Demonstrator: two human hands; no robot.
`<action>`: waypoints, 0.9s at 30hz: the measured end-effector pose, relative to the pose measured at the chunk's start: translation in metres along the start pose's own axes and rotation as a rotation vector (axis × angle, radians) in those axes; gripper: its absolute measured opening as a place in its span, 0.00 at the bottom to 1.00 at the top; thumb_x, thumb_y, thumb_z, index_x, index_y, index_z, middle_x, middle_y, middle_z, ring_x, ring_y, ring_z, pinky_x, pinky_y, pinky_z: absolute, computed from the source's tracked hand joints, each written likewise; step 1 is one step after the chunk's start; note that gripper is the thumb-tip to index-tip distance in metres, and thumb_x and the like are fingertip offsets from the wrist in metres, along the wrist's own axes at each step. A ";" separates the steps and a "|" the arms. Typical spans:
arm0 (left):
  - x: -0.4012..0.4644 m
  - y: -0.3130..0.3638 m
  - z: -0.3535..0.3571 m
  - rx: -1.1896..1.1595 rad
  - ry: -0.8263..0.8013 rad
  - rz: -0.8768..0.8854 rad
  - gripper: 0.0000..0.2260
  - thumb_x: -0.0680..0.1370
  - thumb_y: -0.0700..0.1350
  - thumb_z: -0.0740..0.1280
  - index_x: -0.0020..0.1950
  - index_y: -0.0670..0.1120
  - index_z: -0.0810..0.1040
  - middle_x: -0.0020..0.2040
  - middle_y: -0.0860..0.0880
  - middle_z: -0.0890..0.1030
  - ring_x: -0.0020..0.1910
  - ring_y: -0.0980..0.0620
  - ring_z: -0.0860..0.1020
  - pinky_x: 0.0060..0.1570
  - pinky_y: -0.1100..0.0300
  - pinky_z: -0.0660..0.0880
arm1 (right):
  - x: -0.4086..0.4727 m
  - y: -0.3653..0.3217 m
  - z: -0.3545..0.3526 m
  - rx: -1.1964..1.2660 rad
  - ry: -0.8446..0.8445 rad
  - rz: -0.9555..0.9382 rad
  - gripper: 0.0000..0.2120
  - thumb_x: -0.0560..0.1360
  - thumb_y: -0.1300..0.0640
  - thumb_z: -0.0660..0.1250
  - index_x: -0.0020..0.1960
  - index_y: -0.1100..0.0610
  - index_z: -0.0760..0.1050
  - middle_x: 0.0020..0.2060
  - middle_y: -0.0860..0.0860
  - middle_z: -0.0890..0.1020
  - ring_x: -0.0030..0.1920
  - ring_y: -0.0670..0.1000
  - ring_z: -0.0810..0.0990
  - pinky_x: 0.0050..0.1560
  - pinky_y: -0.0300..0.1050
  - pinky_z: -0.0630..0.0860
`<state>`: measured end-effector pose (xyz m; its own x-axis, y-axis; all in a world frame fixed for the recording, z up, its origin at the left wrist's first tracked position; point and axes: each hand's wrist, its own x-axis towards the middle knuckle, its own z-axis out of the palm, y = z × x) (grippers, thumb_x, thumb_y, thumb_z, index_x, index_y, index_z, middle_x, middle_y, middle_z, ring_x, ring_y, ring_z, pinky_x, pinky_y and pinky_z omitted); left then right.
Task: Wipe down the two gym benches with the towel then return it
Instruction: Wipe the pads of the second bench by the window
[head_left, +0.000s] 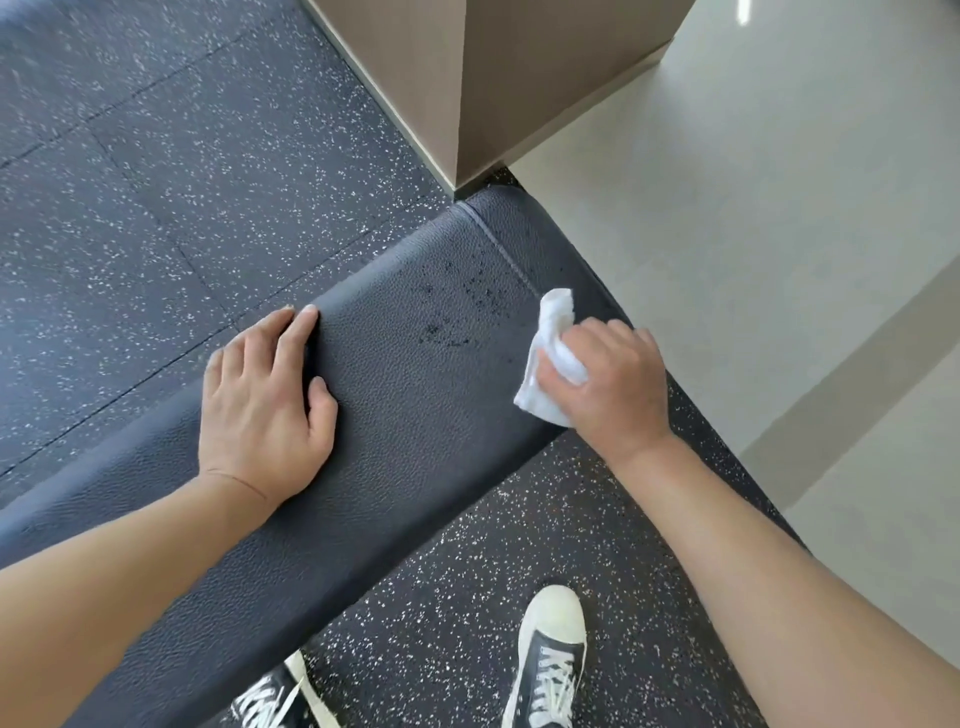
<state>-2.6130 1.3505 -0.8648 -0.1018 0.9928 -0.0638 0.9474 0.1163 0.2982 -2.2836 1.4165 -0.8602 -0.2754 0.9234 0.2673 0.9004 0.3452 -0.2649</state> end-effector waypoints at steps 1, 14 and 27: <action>0.000 0.000 0.000 0.000 -0.001 0.000 0.30 0.78 0.53 0.56 0.81 0.48 0.63 0.75 0.44 0.69 0.70 0.36 0.70 0.73 0.38 0.64 | 0.000 -0.004 0.000 0.010 0.004 0.051 0.12 0.76 0.50 0.70 0.40 0.55 0.71 0.30 0.51 0.70 0.31 0.56 0.69 0.34 0.49 0.63; -0.001 -0.002 0.002 0.010 0.015 -0.004 0.29 0.79 0.49 0.56 0.81 0.48 0.63 0.75 0.44 0.69 0.70 0.37 0.70 0.72 0.41 0.64 | -0.011 -0.141 0.038 0.158 -0.151 -0.375 0.07 0.74 0.51 0.71 0.44 0.55 0.78 0.34 0.50 0.74 0.35 0.55 0.71 0.37 0.51 0.64; 0.001 -0.002 -0.001 0.022 -0.010 0.005 0.29 0.79 0.50 0.57 0.81 0.47 0.64 0.75 0.43 0.70 0.70 0.37 0.70 0.73 0.40 0.64 | 0.084 -0.064 0.045 -0.025 0.015 0.095 0.11 0.76 0.49 0.70 0.40 0.55 0.74 0.31 0.51 0.75 0.32 0.57 0.72 0.38 0.47 0.57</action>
<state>-2.6156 1.3509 -0.8646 -0.0939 0.9930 -0.0715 0.9542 0.1103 0.2780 -2.3792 1.4796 -0.8622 -0.1836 0.9489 0.2565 0.9302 0.2521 -0.2669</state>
